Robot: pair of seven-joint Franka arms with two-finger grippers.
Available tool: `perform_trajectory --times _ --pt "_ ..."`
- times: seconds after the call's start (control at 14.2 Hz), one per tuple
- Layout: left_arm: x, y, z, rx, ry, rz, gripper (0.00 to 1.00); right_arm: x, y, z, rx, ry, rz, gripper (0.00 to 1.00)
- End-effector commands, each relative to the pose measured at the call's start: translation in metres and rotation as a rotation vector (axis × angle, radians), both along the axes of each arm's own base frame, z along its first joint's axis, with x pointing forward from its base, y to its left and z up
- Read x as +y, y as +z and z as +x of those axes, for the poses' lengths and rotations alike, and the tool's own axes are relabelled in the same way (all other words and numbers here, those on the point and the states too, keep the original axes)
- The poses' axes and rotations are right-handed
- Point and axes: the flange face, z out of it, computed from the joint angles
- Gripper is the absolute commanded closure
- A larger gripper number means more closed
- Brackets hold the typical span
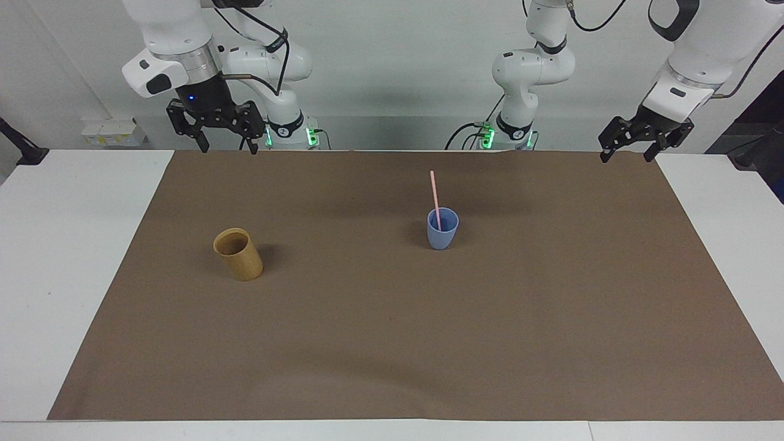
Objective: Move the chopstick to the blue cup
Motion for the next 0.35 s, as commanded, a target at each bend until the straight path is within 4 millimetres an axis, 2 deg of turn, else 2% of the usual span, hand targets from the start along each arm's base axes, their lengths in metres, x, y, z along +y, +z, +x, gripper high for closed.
perform_trajectory --times 0.0,0.28 --pt "0.0011 0.0081 -0.0033 -0.007 -0.025 0.019 0.00 -0.0017 0.0003 -0.0072 0.001 -0.010 -0.015 0.00" --pt "-0.0005 0.0087 -0.0028 -0.008 -0.028 0.019 0.00 -0.0017 -0.0004 -0.0072 0.002 -0.015 -0.015 0.00"
